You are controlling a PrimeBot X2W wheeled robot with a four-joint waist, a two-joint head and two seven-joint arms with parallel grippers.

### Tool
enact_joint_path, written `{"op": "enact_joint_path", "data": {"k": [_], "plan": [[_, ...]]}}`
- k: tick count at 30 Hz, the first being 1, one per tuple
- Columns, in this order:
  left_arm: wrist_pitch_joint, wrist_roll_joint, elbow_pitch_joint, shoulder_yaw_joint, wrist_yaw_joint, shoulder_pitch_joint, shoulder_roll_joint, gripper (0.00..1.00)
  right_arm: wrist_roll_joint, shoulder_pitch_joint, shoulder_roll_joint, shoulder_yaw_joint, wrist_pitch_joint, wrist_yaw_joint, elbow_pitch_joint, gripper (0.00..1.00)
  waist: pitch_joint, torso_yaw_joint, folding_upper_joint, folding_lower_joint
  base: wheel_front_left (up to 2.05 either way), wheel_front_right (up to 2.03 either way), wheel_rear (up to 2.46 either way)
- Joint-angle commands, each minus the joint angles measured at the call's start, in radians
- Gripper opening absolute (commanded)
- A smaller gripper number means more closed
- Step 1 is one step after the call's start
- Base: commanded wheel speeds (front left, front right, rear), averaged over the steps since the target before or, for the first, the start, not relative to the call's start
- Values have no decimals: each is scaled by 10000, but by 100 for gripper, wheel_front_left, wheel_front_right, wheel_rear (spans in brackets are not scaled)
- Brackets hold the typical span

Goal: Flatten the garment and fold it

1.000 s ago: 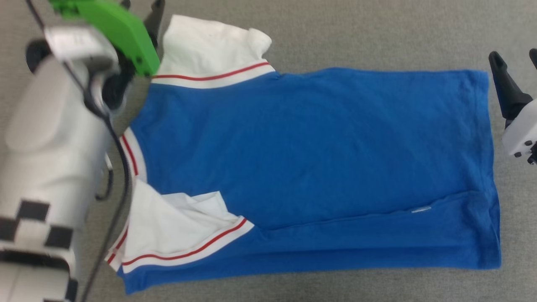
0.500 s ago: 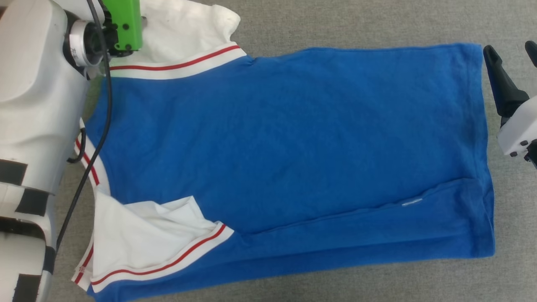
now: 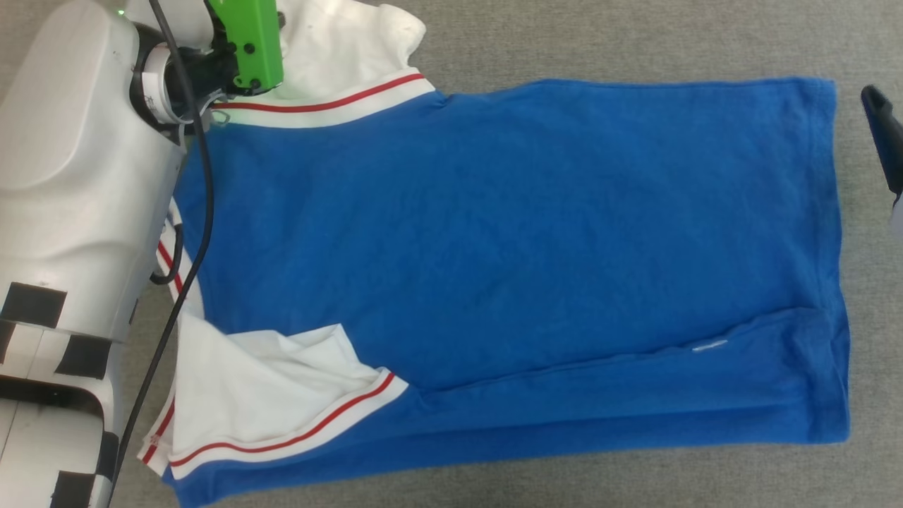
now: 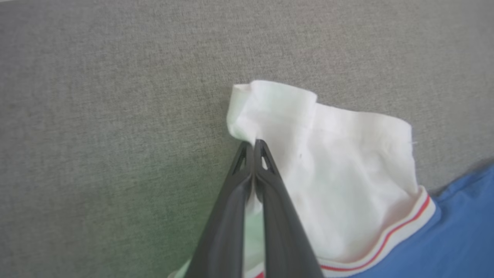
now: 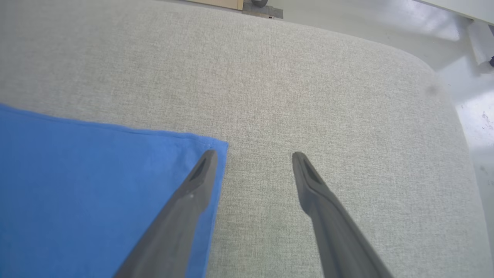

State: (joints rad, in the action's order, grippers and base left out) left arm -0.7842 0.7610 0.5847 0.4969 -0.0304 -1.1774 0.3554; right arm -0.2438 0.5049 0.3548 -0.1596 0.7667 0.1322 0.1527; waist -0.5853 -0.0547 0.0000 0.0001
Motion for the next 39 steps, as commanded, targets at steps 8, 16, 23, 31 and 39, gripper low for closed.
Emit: {"op": "enact_joint_path", "data": {"k": [8, 16, 23, 31, 39], "plan": [[366, 422, -745, -324, 191, 132, -49, 0, -100, 1347, 610, 1099, 3018, -15, -590, 100, 51, 390, 0, -1, 0, 0, 0], [399, 665, -1386, -389, 236, 353, -93, 0, 393, 1556, 819, 1630, 4440, -15, -1439, 100, -195, 808, 0, -1, 0, 0, 0], [481, 760, -1669, -449, 245, 547, 16, 0, -11, 1325, 762, 1786, 4800, -15, -1486, 0, -244, 886, 0, -1, 0, 0, 0], [1014, 1243, -2176, -924, 498, 954, 135, 0, -184, 1587, 545, 1554, 3562, -15, -1348, 0, 181, 787, 0, -1, 0, 0, 0], [1456, 1946, -3486, -1558, 769, 2119, 528, 0, -421, 983, 566, 1313, 2476, -15, -1488, 0, 1503, 830, 0, -1, 0, 0, 0]]}}
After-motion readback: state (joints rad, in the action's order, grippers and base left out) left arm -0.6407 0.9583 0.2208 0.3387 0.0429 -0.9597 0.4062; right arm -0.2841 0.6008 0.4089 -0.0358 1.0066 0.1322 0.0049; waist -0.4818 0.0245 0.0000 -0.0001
